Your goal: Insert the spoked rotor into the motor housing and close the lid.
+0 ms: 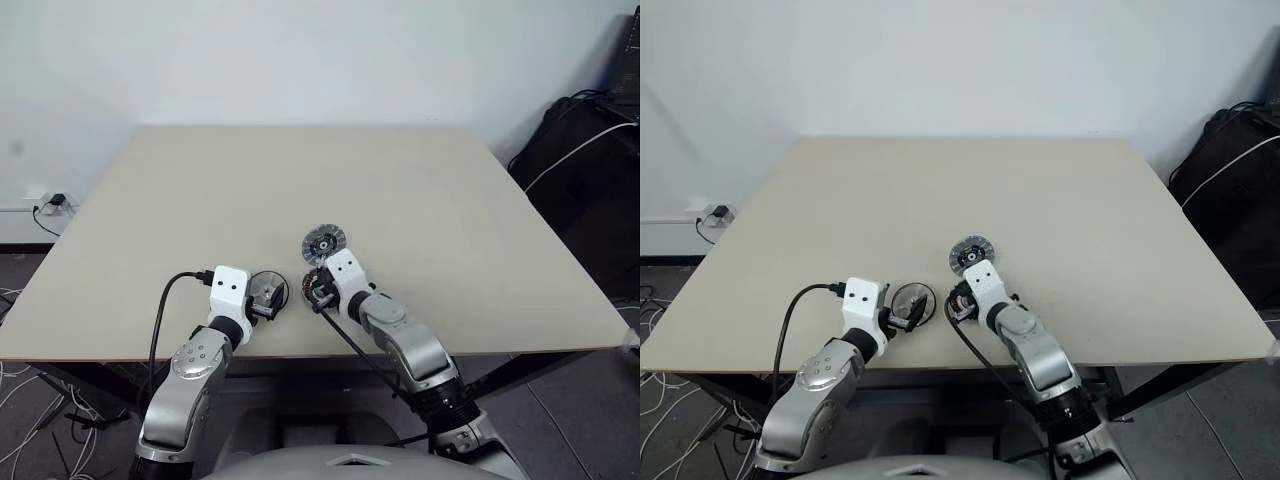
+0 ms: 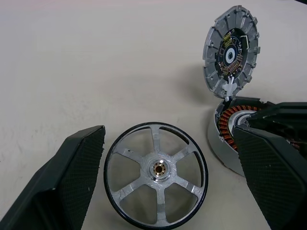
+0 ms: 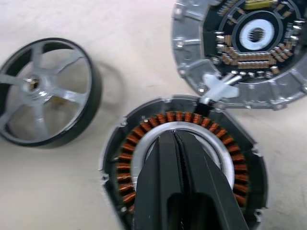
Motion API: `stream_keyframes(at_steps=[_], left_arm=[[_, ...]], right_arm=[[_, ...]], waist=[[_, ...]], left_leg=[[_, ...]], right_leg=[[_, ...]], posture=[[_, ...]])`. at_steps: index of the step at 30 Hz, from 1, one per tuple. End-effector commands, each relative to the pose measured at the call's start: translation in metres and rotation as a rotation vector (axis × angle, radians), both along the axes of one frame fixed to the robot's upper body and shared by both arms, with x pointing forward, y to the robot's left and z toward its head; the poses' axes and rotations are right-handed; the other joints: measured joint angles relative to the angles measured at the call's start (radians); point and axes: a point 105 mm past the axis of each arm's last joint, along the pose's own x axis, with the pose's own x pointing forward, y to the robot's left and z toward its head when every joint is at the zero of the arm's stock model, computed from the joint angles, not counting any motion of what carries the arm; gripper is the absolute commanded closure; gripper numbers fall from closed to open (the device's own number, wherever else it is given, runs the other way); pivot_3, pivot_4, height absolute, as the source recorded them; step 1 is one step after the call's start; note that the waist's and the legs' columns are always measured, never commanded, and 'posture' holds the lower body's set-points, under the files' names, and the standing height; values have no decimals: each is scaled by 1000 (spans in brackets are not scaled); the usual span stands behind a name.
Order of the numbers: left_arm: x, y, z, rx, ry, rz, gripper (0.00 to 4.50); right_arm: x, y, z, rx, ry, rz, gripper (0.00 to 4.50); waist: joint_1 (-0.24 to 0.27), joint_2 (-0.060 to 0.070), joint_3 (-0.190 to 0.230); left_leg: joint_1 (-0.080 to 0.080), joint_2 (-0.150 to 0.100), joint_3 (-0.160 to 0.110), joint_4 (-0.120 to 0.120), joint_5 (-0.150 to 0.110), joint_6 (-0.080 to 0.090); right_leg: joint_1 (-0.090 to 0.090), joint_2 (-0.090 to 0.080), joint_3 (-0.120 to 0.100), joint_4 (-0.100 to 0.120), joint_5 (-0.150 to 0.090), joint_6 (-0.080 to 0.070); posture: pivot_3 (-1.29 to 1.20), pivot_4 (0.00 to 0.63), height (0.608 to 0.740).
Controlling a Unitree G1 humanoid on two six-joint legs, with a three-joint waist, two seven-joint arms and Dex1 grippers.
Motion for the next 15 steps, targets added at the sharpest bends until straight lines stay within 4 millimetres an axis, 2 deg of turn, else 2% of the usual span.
stream_keyframes(at_steps=[1, 9, 15], left_arm=[[2, -4, 8, -11, -37, -13, 0], [3, -4, 10, -12, -42, -12, 0], [3, -2, 11, -12, -48, -1, 0]], right_arm=[[9, -3, 7, 3, -36, -20, 4463], [21, -12, -5, -22, -18, -85, 4463], [25, -13, 12, 33, -71, -77, 4463]], waist=[[0, 0, 0], [-8, 0, 0], [-8, 0, 0]], left_leg=[[0, 0, 0, 0, 0, 0], [1, 0, 0, 0, 0, 0], [1, 0, 0, 0, 0, 0]], right_leg=[[0, 0, 0, 0, 0, 0], [0, 0, 0, 1, 0, 2], [0, -1, 0, 1, 1, 3]], posture=[[0, 0, 740], [0, 0, 740], [0, 0, 740]])
